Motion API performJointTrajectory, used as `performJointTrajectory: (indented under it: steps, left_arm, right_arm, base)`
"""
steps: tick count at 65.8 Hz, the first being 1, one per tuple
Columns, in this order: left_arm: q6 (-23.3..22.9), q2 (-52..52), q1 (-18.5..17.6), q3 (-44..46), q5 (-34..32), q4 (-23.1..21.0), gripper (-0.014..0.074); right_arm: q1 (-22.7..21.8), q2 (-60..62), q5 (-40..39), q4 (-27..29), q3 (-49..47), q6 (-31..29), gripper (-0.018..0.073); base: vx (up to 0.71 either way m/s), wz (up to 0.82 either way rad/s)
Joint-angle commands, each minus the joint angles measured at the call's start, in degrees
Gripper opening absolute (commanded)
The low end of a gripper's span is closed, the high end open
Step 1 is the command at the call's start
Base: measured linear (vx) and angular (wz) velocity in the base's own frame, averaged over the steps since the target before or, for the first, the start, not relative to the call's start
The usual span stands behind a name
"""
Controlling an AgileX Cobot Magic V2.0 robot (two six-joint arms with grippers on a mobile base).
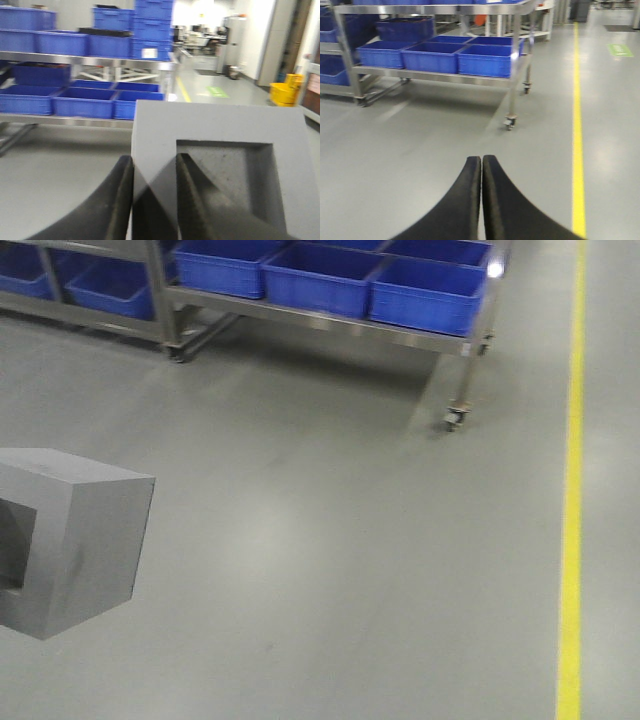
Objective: Sort gray base to blue bin
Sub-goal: 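Drive the base away from the table holding the gray block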
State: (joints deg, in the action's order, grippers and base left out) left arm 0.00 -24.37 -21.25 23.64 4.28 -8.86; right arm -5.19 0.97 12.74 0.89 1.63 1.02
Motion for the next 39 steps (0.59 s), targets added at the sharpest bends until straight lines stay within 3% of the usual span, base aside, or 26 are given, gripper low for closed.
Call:
performJointTrajectory:
  steps: [1, 22, 39]
  left_arm:
    - [-0.3, -0.1, -0.2, 1.6, -6.3, -0.7, -0.0006]
    - [-0.3, -0.1, -0.2, 1.6, -6.2, -0.7, -0.0006]
    - [-0.3, -0.1, -0.2, 1.6, -6.2, -0.7, -0.0006]
  right_arm:
    - [0.0, 0.1, -4.3, -0.2, 0.1, -0.3, -0.0005]
    - [0.0, 0.1, -4.3, -0.2, 0.1, -0.3, -0.0005]
    - [0.0, 0.1, -4.3, -0.2, 0.1, -0.3, -0.0005]
  base:
    - [0.11, -0.58]
    - [0.13, -0.54]
    - [0.16, -0.31]
